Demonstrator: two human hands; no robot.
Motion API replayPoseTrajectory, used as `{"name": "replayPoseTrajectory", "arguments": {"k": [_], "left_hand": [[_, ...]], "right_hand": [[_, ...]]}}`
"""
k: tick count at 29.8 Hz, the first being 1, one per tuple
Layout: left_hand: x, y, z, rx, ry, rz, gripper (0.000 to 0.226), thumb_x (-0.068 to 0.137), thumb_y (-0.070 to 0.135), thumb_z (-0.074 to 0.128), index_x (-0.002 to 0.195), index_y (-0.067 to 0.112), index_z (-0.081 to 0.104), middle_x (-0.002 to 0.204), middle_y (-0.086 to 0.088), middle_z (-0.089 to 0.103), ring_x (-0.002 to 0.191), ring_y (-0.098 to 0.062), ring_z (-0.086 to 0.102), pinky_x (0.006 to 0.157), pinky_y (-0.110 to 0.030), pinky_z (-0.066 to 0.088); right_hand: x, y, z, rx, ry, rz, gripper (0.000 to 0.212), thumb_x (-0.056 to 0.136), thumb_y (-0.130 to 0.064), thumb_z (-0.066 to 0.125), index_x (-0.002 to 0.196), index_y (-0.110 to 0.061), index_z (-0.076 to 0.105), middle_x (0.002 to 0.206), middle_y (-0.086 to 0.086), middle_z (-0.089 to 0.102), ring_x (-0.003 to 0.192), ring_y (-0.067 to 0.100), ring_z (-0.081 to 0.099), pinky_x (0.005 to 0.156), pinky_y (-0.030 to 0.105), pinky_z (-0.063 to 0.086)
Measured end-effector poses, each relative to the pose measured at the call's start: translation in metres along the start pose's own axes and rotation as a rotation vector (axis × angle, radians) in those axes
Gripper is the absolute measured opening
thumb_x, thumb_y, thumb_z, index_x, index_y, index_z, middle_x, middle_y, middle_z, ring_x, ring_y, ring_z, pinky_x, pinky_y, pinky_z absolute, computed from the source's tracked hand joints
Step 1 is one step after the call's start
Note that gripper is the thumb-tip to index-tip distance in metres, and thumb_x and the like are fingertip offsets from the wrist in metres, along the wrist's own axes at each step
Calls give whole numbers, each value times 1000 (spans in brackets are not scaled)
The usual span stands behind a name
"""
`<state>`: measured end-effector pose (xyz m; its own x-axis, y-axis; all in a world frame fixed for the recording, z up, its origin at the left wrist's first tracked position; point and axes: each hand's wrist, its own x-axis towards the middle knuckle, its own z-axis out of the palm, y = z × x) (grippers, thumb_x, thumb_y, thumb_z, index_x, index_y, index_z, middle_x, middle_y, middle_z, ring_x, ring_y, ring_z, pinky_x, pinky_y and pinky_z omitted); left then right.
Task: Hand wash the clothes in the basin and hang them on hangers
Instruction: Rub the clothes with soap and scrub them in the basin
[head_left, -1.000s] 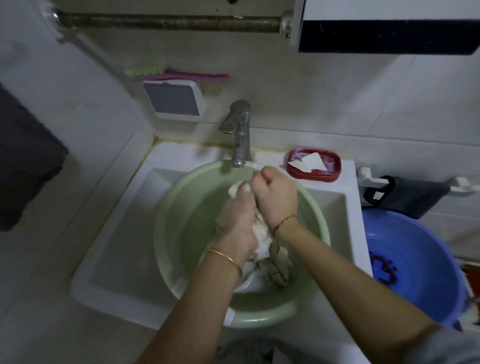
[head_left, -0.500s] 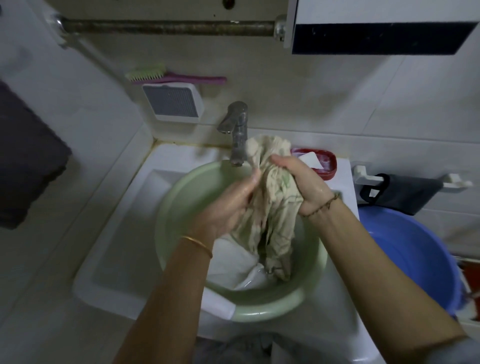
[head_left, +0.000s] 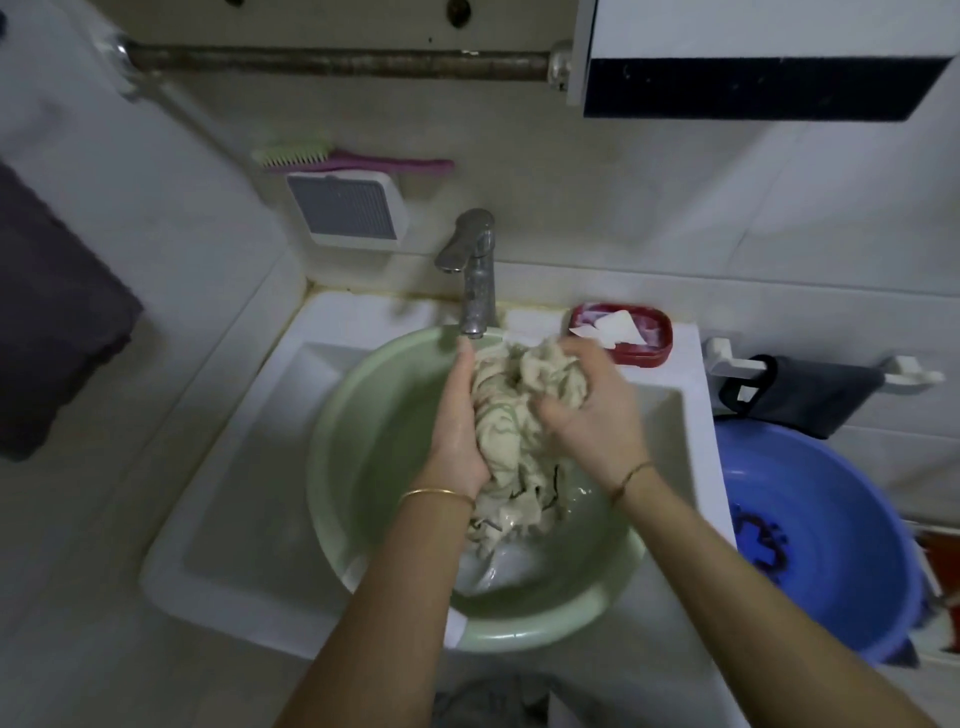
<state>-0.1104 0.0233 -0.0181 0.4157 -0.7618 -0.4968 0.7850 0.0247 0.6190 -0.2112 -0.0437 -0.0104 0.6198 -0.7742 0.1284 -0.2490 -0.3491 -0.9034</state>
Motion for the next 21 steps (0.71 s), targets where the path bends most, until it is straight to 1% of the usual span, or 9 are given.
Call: {"name": "replayPoseTrajectory", "arguments": {"k": [2, 4, 7, 9, 11, 13, 16, 19, 21], "left_hand": [[3, 1, 2, -65, 76, -8, 69, 87, 65, 43, 85, 1, 70, 84, -19, 71, 73, -27, 71, 66, -34, 58], [0, -6, 5, -57, 124, -2, 59, 95, 54, 37, 68, 9, 66, 66, -10, 66, 59, -21, 66, 65, -29, 52], [1, -18, 15, 186, 255, 42, 38, 103, 30, 30, 75, 19, 53, 72, -2, 56, 68, -13, 55, 72, -33, 45], [5, -19, 16, 219, 351, 80, 30, 93, 28, 48, 68, 14, 60, 72, -10, 63, 70, -19, 62, 77, -35, 51], [1, -9, 15, 173, 405, 76, 34, 89, 31, 52, 61, 12, 59, 63, -9, 62, 56, -19, 62, 59, -24, 54], [-1, 0, 8, 169, 320, 50, 36, 99, 29, 38, 69, 14, 52, 67, -6, 56, 52, -15, 57, 50, -21, 48], [-2, -5, 6, 333, 300, 32, 35, 100, 35, 33, 78, 17, 54, 80, -1, 57, 71, -17, 58, 65, -28, 48], [-8, -3, 9, 521, 258, 97, 43, 79, 54, 51, 71, 17, 71, 82, -7, 70, 87, -28, 67, 85, -41, 53], [-14, 7, 6, 385, 152, -9, 39, 80, 48, 59, 76, 12, 75, 87, -13, 72, 86, -29, 68, 88, -39, 52]], "right_hand": [[-15, -11, 16, -123, -78, -72, 32, 69, -47, 69, 88, -23, 61, 80, -10, 63, 74, 6, 59, 70, 22, 47], [-13, -19, 29, -221, -72, -106, 41, 70, -58, 62, 77, -17, 65, 76, 0, 67, 74, 16, 61, 69, 30, 48], [20, -18, 35, -184, -20, 55, 30, 79, -38, 67, 63, -15, 57, 66, 2, 58, 71, 24, 57, 63, 32, 44], [35, -11, 34, -94, 30, 171, 29, 78, -32, 66, 63, -10, 55, 62, 1, 53, 67, 22, 52, 62, 30, 39], [23, -11, 34, -31, 43, 169, 30, 71, -37, 62, 57, -12, 52, 58, 0, 51, 61, 20, 49, 59, 31, 39], [0, -17, 37, -32, -3, 131, 25, 67, -37, 59, 59, -14, 56, 61, 3, 58, 63, 21, 53, 60, 31, 43], [7, -15, 37, 64, 39, 167, 23, 73, -33, 67, 60, -16, 59, 61, 2, 58, 64, 20, 55, 62, 31, 45], [33, 2, 31, 95, 90, 223, 28, 76, -32, 69, 58, -22, 51, 66, -1, 55, 69, 17, 52, 67, 31, 42], [39, 16, 25, 203, 23, 265, 21, 80, -17, 71, 68, -21, 55, 76, -3, 57, 76, 13, 54, 73, 28, 44]]}}
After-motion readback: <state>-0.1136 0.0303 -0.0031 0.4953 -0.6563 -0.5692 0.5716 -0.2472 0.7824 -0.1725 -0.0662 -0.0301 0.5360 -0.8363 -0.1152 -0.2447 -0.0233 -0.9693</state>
